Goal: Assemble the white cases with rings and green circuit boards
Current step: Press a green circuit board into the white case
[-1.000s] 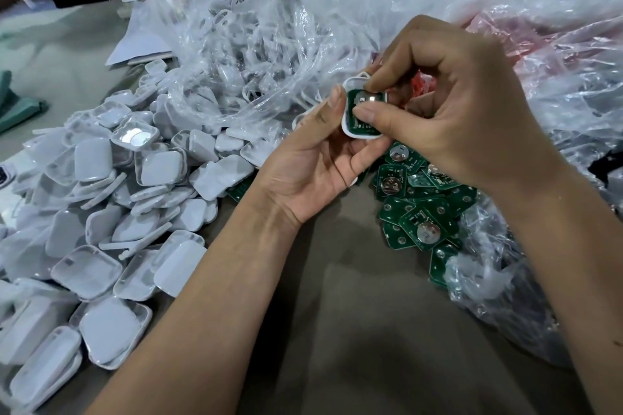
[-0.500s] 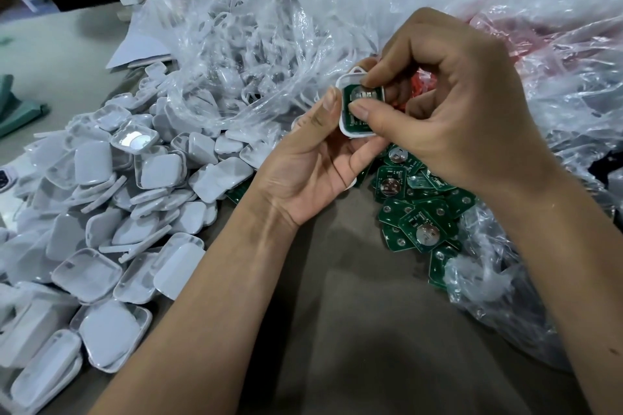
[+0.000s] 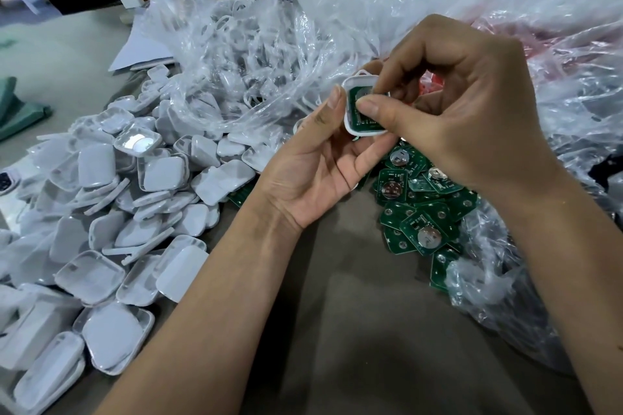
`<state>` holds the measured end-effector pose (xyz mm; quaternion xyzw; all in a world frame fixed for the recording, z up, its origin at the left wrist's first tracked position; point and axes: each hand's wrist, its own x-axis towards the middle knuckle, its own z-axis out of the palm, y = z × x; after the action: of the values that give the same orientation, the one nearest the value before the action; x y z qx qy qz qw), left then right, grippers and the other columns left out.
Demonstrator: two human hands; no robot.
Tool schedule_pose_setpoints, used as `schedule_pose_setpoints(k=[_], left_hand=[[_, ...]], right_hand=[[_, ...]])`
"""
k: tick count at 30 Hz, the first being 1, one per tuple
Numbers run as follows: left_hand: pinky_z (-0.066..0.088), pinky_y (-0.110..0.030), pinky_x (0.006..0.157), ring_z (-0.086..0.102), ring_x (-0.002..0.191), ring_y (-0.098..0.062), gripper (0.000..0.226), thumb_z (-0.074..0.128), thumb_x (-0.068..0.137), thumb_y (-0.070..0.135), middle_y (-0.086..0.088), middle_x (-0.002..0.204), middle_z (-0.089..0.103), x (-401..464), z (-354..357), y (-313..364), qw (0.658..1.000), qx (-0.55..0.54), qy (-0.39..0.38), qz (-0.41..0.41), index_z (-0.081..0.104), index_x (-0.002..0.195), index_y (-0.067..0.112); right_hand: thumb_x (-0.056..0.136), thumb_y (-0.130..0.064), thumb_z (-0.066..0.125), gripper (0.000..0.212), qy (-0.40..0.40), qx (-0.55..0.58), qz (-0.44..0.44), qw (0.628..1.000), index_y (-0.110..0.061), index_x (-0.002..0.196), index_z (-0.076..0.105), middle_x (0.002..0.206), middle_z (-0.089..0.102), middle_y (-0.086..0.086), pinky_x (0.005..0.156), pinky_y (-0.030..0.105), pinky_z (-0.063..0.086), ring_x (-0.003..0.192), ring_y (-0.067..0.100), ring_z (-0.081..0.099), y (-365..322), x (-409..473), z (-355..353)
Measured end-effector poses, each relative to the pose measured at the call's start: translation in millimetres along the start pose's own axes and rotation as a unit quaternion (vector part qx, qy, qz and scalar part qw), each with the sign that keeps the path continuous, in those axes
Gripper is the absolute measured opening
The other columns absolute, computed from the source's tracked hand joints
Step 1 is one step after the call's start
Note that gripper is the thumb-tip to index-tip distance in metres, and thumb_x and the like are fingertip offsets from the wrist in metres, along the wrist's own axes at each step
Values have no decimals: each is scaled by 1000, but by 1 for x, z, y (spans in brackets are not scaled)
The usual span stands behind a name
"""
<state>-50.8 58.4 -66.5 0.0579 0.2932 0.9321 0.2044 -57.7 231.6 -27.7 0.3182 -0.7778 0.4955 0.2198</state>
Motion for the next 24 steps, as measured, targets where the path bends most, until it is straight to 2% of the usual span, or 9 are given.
schedule_pose_setpoints(k=[3,5,7,9,13,18,20,22,24], left_hand=[[64,-37,77,75,96,-34,53,89,68,14,-23,110,73,1,0,1,999,-26,-20,-8,71,114,-3],[64,-38,76,75,92,-37,54,88,70,12,-26,110,71,0,2,1,998,-43,-38,-13,69,118,-3],[64,-40,77,74,92,-39,56,86,71,11,-28,112,70,0,2,2,997,-58,-51,-14,67,122,-2],[64,-41,78,74,93,-40,57,86,72,9,-29,114,68,0,3,3,995,-75,-60,-17,66,124,-2],[64,-41,81,74,94,-40,54,85,72,8,-28,115,68,0,2,3,993,-91,-71,-17,67,123,-1],[63,-39,85,74,99,-38,47,86,73,12,-22,118,71,0,0,2,996,-62,-65,5,73,118,5],[62,-41,88,73,103,-39,46,85,74,8,-22,119,71,0,0,2,996,-68,-63,12,72,118,4],[60,-43,94,72,107,-36,48,84,75,3,-23,119,71,0,-1,1,995,-75,-57,19,70,121,3],[59,-42,94,72,108,-33,57,86,72,3,-22,119,72,1,-3,1,997,-67,-41,27,66,125,4]], right_hand=[[98,-17,73,16,7,38,-7,999,-3,93,70,82,67,2,57,27,53,69,12,65,-1,-1,0],[104,-15,62,17,22,80,-1,997,-2,97,70,75,66,-5,57,16,44,60,2,60,-2,-1,0],[107,-15,55,19,46,101,4,994,-7,98,69,72,64,-17,55,19,42,55,5,57,-2,0,-2],[109,-16,50,24,61,95,0,994,-10,97,69,74,62,-13,55,23,40,55,12,55,-1,1,-3],[110,-14,47,29,64,79,-13,995,-7,97,73,86,64,-2,65,19,40,67,3,58,-2,0,0],[108,-15,51,28,57,44,-51,996,-7,94,74,82,58,-8,63,13,39,69,-2,56,-8,-1,4],[104,-15,59,21,68,21,-47,996,-6,94,76,85,60,-1,54,22,44,70,3,59,-7,-1,3],[100,-14,68,13,69,0,-34,997,-6,96,77,91,63,8,50,43,49,78,19,64,-5,-3,2],[96,-15,73,8,54,-14,-19,998,-9,97,78,97,62,8,46,45,48,80,24,63,-6,-4,2]])
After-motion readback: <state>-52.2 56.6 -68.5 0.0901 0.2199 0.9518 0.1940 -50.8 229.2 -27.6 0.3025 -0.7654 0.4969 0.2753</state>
